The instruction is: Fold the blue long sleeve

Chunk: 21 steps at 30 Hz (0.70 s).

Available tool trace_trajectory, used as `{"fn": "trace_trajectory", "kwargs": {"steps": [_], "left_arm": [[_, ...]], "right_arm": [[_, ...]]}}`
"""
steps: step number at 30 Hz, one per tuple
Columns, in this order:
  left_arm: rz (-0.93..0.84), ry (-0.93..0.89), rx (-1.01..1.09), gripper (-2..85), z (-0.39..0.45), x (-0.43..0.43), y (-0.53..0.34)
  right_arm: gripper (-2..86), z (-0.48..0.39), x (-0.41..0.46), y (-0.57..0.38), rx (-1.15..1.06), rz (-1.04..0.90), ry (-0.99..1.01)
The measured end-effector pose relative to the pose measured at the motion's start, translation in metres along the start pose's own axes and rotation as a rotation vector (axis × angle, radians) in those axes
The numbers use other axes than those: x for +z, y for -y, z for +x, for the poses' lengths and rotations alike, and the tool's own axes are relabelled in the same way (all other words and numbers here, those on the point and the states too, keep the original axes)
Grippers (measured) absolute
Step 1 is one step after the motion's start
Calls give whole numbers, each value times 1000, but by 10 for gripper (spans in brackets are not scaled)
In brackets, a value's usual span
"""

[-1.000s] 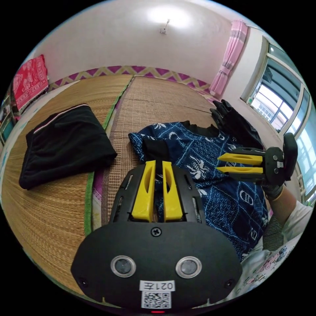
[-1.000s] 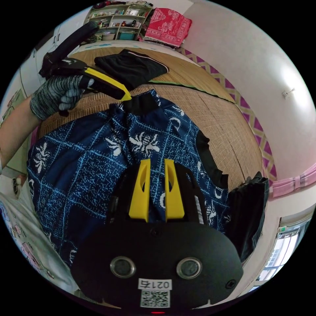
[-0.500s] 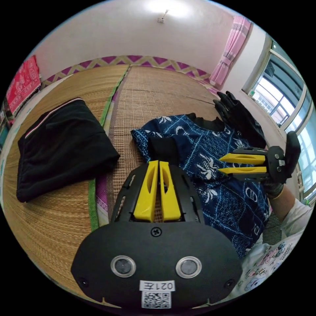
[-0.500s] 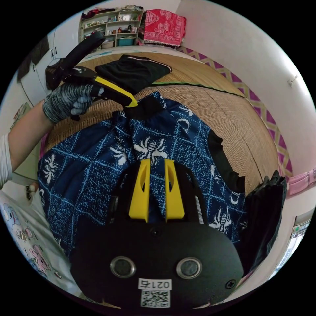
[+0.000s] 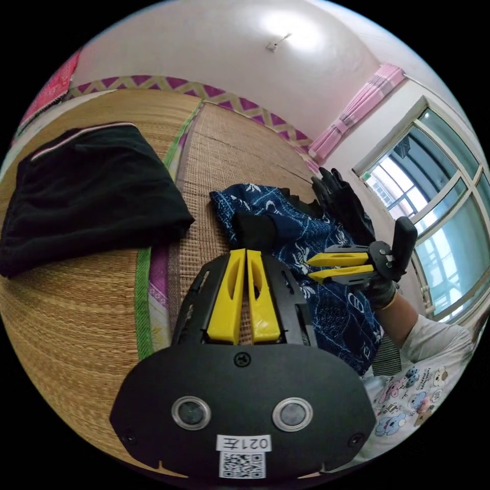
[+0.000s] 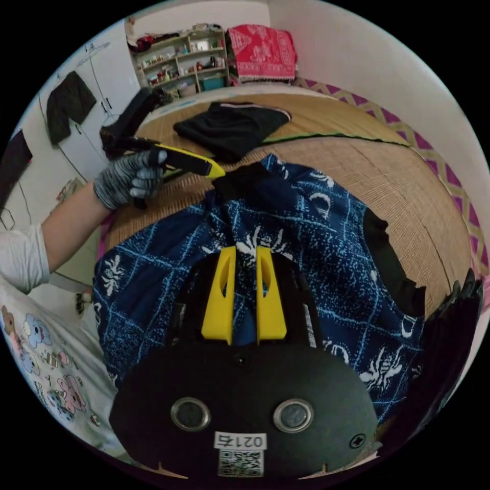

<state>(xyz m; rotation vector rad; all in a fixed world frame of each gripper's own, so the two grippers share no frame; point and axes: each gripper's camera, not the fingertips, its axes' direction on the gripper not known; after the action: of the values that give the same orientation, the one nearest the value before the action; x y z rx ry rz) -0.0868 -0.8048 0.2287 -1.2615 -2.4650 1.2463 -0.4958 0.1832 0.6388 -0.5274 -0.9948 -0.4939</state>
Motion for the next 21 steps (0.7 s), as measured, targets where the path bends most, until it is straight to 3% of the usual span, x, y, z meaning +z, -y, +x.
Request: {"fn": "trace_trajectory", "kwargs": {"steps": [2, 4, 8, 10, 13, 17, 21], "left_arm": [[44, 9, 47, -10, 14, -9, 2], [77, 22, 110, -10, 32, -12, 5], [19, 32, 194, -9, 62, 10, 19], [10, 86, 177, -9, 63, 16, 22], [-75, 200, 57, -10, 38, 28, 24], [-68, 315, -26, -9, 16, 11, 7], [49, 195, -28, -8, 17, -42, -32]], "right_arm": [[39, 4, -13, -1, 25, 1, -31], [39, 4, -6, 2, 25, -122, 0], [35, 2, -57, -5, 28, -59, 55], [30, 21, -100, -23, 124, 9, -31], [25, 55, -121, -49, 245, -64, -157], [23, 65, -147, -72, 304, -80, -90], [19, 50, -233, -120, 398, 71, -126]]}}
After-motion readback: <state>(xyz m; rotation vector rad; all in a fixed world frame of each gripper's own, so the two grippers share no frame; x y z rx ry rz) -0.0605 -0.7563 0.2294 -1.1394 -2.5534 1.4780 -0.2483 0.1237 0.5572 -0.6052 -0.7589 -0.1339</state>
